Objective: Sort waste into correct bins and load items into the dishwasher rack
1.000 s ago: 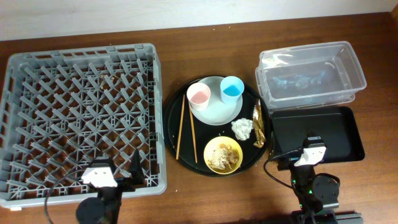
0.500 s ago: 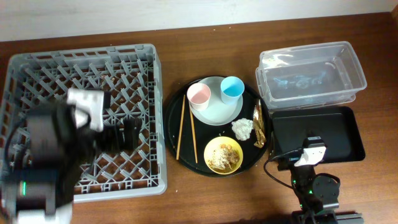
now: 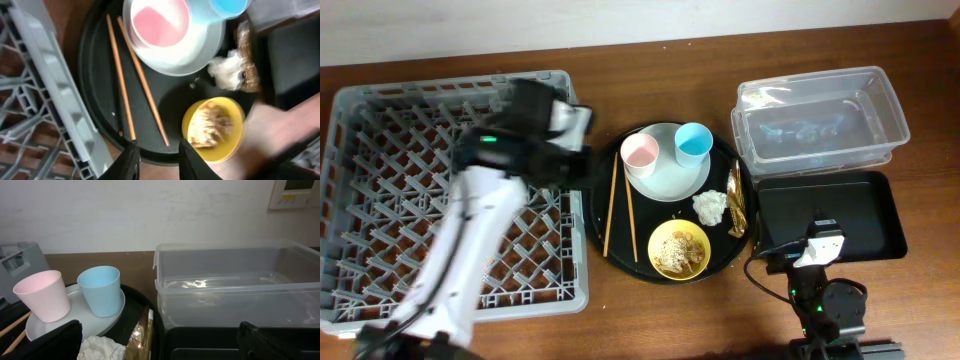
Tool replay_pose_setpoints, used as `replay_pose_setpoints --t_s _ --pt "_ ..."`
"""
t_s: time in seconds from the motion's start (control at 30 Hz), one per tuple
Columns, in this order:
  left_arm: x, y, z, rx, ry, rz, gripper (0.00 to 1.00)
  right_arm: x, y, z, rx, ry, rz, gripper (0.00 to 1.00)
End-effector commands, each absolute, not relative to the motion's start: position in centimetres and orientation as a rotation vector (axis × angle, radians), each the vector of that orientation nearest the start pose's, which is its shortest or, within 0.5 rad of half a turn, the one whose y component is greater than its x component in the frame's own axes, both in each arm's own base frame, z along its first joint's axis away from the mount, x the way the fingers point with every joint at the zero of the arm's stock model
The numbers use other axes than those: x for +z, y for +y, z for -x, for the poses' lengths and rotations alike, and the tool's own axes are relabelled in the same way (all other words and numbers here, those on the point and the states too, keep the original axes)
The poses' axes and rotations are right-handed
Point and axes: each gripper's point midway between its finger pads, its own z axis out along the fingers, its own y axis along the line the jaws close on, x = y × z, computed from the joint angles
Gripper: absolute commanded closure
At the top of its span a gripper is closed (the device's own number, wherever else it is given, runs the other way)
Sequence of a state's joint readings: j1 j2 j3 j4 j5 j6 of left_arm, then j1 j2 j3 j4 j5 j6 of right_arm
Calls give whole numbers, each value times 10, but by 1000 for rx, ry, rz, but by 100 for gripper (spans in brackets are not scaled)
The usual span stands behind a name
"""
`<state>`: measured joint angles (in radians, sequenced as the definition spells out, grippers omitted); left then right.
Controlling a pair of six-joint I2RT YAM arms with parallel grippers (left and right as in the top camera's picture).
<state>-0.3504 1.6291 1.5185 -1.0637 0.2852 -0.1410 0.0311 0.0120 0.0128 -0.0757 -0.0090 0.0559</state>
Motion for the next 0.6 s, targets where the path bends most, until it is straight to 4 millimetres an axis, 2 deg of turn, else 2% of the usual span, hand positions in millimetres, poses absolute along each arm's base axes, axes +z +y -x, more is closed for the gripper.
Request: replay_pose_setpoints --t_s 0.0,0.13,0.2,0.4,0.57 --pt "157 -170 -349 -127 2810 -221 70 156 9 -246 80 1650 -22 1" --pt "123 -189 -342 -52 2883 -294 68 156 9 -246 80 1650 -22 1" --pt "104 -187 -343 -2 2922 -303 63 156 9 -246 80 1650 -22 1" --pt "64 -185 -343 66 3011 -305 62 156 9 -246 80 1650 -22 1" --pt "43 -185 -341 99 3055 -313 63 156 9 -246 80 1650 -22 1"
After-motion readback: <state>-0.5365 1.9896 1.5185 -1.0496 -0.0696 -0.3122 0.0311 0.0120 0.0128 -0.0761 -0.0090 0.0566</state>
